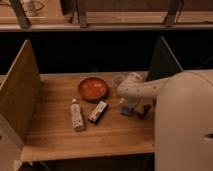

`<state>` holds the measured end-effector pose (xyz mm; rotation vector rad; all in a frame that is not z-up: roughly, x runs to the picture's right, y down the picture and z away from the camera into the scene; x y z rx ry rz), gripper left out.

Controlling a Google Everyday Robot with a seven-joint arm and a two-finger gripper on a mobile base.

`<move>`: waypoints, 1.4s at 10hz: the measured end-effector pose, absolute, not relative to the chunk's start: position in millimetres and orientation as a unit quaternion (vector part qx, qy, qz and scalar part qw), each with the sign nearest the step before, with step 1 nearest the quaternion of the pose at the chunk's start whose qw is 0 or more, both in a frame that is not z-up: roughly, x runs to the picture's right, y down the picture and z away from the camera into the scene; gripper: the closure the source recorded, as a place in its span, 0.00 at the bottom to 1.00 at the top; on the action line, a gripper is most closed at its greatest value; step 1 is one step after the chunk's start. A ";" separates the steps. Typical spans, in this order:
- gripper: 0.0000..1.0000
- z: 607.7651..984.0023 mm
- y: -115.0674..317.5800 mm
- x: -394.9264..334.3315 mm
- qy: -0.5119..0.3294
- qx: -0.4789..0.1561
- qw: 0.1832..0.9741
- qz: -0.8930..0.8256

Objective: Place the ceramic cup in the ceramic bowl

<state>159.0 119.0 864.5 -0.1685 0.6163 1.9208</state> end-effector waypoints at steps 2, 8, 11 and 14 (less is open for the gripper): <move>0.20 864.5 119.0 159.0 0.258 -0.071 0.530 0.805; 0.20 847.6 98.1 99.4 0.221 -0.117 0.567 0.785; 0.20 825.8 73.1 81.7 0.192 -0.126 0.582 0.780; 0.20 811.2 28.7 118.8 0.171 -0.108 0.560 0.803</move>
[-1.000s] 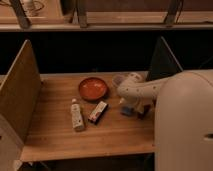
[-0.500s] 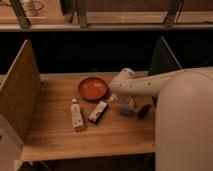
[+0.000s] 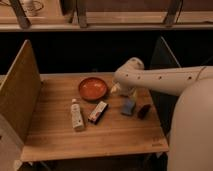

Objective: Place the ceramic cup in the ceramic bowl

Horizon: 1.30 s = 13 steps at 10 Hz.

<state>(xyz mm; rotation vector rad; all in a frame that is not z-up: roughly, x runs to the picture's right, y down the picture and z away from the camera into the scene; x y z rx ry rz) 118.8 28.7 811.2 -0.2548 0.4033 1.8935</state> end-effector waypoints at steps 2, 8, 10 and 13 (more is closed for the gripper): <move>0.20 815.6 -4.9 142.5 0.155 -0.099 0.557 0.810; 0.20 823.0 -33.2 163.3 0.139 -0.082 0.570 0.806; 0.20 833.8 -34.5 176.8 0.142 -0.069 0.568 0.808; 0.20 850.7 -51.0 183.3 0.134 -0.045 0.584 0.800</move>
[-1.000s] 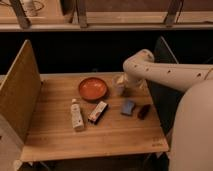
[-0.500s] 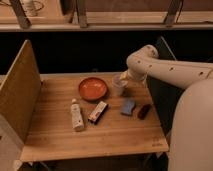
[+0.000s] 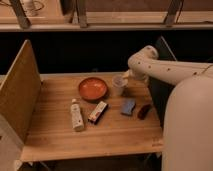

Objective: Place the ceramic cup in the ceramic bowl

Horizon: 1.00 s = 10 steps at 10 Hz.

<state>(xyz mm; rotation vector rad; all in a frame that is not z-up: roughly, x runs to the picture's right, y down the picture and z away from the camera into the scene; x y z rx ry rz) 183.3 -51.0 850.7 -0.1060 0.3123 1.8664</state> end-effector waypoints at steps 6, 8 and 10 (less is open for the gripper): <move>0.20 909.9 -34.1 158.0 0.125 -0.089 0.584 0.797; 0.20 927.5 -18.1 154.6 0.135 -0.109 0.574 0.800; 0.34 942.9 -5.1 147.4 0.132 -0.134 0.565 0.803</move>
